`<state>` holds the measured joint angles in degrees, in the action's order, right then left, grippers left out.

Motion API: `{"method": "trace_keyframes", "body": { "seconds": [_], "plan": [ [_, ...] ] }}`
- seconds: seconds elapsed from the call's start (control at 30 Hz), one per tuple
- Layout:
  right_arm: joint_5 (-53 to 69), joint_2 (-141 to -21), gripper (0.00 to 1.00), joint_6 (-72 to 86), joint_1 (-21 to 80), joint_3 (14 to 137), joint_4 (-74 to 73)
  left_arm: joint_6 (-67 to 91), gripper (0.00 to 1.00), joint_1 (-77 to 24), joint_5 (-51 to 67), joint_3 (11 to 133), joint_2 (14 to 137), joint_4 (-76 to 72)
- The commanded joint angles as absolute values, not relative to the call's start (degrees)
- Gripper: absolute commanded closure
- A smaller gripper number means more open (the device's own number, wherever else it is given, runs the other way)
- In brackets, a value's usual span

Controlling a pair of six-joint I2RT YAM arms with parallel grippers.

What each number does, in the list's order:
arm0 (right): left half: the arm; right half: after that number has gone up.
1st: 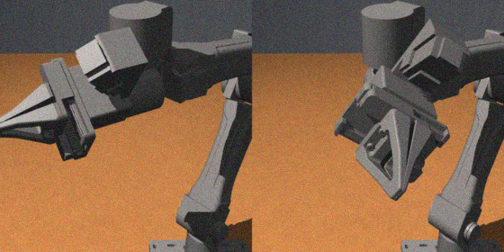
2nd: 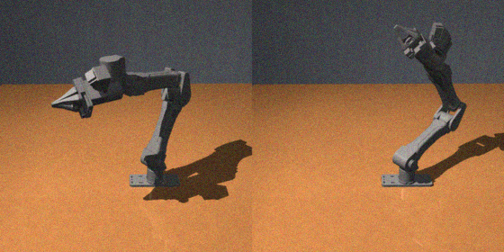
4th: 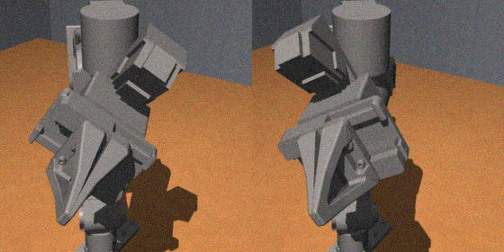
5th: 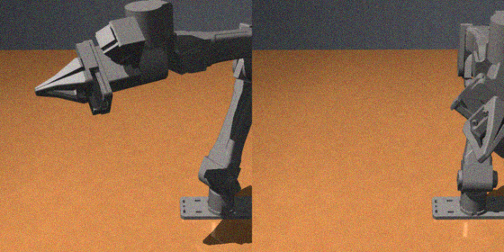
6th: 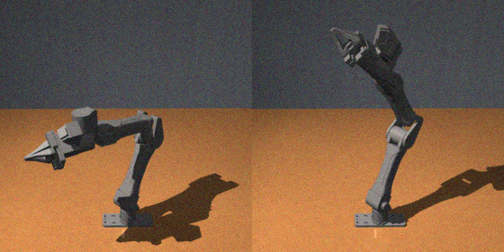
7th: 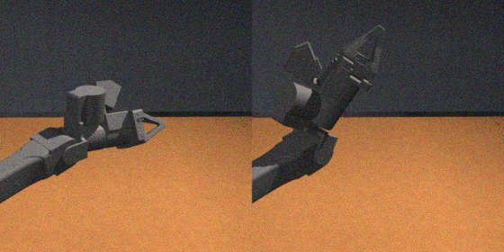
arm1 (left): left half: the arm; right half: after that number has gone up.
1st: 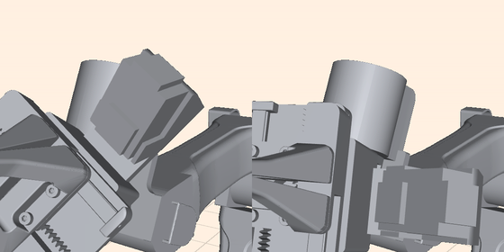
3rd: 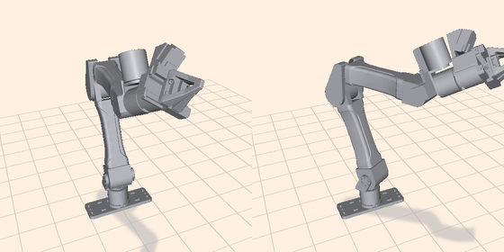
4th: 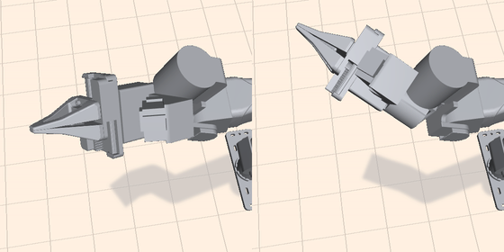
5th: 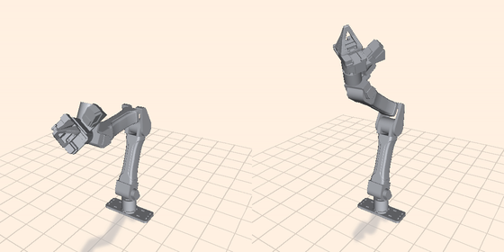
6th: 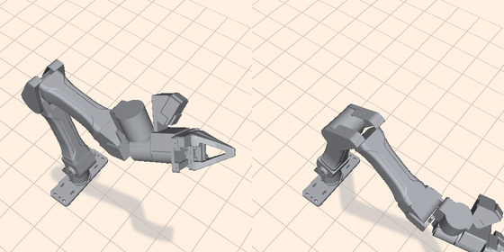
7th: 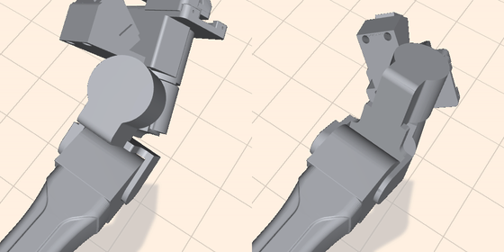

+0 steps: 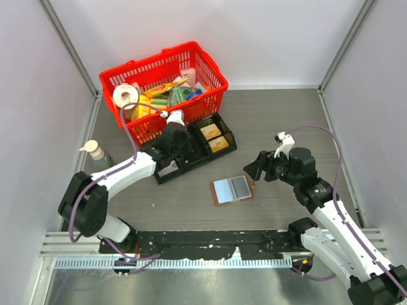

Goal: Take the credit cards out of the card holder
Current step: Place the credit card in the storage box.

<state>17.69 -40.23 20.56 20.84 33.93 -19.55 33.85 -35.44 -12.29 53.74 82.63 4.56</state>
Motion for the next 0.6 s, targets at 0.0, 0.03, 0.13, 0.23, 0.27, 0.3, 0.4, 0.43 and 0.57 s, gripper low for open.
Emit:
{"method": "trace_keyframes", "body": {
  "seconds": [0.0,0.03,0.13,0.23,0.27,0.3,0.4,0.43,0.57],
  "plan": [
    [14.59,-38.85,0.24,21.62,21.01,33.05,-18.02,39.45,1.00,-34.98,-15.47,57.04,86.30,-2.72],
    [14.68,-38.76,0.24,21.62,21.01,32.87,-17.93,40.33,1.00,-34.98,-14.95,56.95,86.92,-3.77],
    [14.68,-38.85,0.24,22.06,21.01,32.35,-17.75,42.62,0.95,-34.98,-14.50,56.16,88.50,-6.33],
    [14.41,-39.72,0.24,23.03,21.01,32.43,-17.93,42.80,0.87,-34.98,-14.85,56.78,89.73,-4.93],
    [14.50,-40.07,0.24,23.20,21.09,32.61,-18.54,42.54,0.82,-34.89,-15.20,56.69,89.82,-4.23],
    [14.50,-40.60,0.24,23.12,21.01,32.69,-18.81,42.28,0.78,-34.89,-15.64,56.69,89.48,-3.70],
    [13.89,-41.13,0.24,22.94,21.01,32.96,-19.42,40.70,0.62,-34.98,-17.84,56.08,87.46,-1.76],
    [13.63,-41.05,0.24,22.77,21.01,32.96,-19.42,40.00,0.57,-34.89,-18.36,55.81,86.84,-1.15],
    [12.75,-41.31,0.24,22.59,21.01,33.31,-19.51,37.71,0.40,-34.89,-19.16,54.67,83.07,-0.44]
  ]
}}
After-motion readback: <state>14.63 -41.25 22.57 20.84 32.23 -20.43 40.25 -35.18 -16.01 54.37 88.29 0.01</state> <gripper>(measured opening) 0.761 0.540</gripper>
